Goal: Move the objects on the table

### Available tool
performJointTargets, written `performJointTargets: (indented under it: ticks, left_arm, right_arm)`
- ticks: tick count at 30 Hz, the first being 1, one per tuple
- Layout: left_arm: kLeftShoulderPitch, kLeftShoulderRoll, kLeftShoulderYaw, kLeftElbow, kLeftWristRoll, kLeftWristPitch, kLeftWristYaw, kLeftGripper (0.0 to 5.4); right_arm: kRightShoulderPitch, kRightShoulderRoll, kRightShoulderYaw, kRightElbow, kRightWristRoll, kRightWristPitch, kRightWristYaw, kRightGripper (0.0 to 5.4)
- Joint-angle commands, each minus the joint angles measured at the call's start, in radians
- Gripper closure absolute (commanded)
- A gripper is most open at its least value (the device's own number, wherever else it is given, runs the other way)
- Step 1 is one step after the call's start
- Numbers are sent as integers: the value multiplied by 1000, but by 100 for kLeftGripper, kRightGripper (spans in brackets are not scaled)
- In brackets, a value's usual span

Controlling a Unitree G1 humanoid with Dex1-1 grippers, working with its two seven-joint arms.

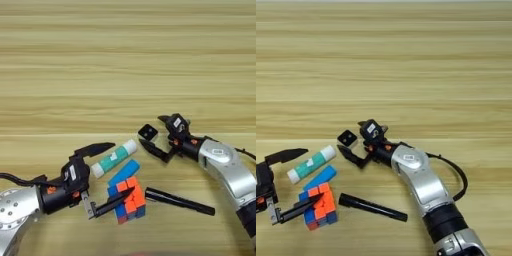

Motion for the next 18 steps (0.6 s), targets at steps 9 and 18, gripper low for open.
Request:
performJointTargets:
  ticks: [9, 18]
  left_arm:
    - [10, -3, 3, -20, 7, -3, 8, 0]
    - [18, -1, 3, -27, 8, -2, 9, 0]
  right_arm:
    - [-32, 22, 13, 59, -41, -28, -2, 197]
    - [-27, 27, 17, 80, -53, -33, 10, 292]
